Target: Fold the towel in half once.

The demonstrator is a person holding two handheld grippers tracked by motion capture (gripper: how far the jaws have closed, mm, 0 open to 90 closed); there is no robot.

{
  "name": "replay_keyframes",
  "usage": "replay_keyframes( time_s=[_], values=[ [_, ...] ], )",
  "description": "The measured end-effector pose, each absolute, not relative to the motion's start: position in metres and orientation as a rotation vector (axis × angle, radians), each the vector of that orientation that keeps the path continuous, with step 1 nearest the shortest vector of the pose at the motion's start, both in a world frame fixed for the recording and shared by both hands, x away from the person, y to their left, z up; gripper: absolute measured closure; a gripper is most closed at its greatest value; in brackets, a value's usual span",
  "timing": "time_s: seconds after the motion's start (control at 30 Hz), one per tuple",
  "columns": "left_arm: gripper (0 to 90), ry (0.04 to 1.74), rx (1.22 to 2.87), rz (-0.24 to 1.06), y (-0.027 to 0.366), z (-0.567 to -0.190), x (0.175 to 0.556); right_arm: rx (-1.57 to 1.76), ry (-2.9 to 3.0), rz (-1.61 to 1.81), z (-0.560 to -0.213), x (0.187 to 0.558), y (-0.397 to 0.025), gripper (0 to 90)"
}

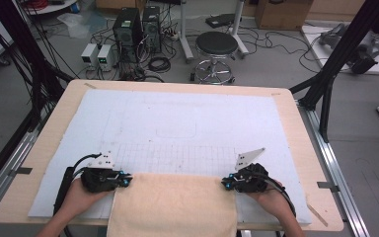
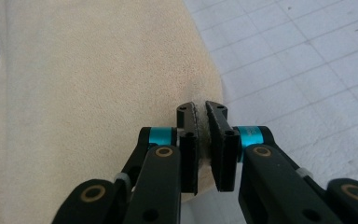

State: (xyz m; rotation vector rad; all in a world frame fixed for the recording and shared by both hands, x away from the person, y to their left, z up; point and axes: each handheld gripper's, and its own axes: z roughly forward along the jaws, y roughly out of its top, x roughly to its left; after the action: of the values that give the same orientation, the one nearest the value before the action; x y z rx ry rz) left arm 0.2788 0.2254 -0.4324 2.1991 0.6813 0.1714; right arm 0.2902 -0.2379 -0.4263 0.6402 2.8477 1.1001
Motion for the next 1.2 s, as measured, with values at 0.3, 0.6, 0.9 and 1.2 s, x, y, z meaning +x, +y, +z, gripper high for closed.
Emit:
replay_keyframes(
  time_s=[0.3, 0.6, 0.9, 1.2],
  values=[
    [84.8, 0.8, 2.079, 0.368, 0.224, -0.405, 0.309, 0.654, 2.727, 1.097, -0.399, 0.313, -0.232, 85.3],
    [84.9, 0.913, 2.059, 0.47, 0.212, -0.384, 0.383, 0.756, 2.622, 1.035, -0.376, 0.388, -0.231, 85.6],
    [84.9, 0.955, 1.971, 0.579, 0.202, -0.332, 0.441, 0.837, 2.483, 1.079, -0.329, 0.443, -0.237, 85.7],
    [68.9, 0.928, 1.953, 0.485, 0.219, -0.357, 0.439, 0.894, 2.46, 1.132, -0.34, 0.452, -0.245, 60.6]
  ],
)
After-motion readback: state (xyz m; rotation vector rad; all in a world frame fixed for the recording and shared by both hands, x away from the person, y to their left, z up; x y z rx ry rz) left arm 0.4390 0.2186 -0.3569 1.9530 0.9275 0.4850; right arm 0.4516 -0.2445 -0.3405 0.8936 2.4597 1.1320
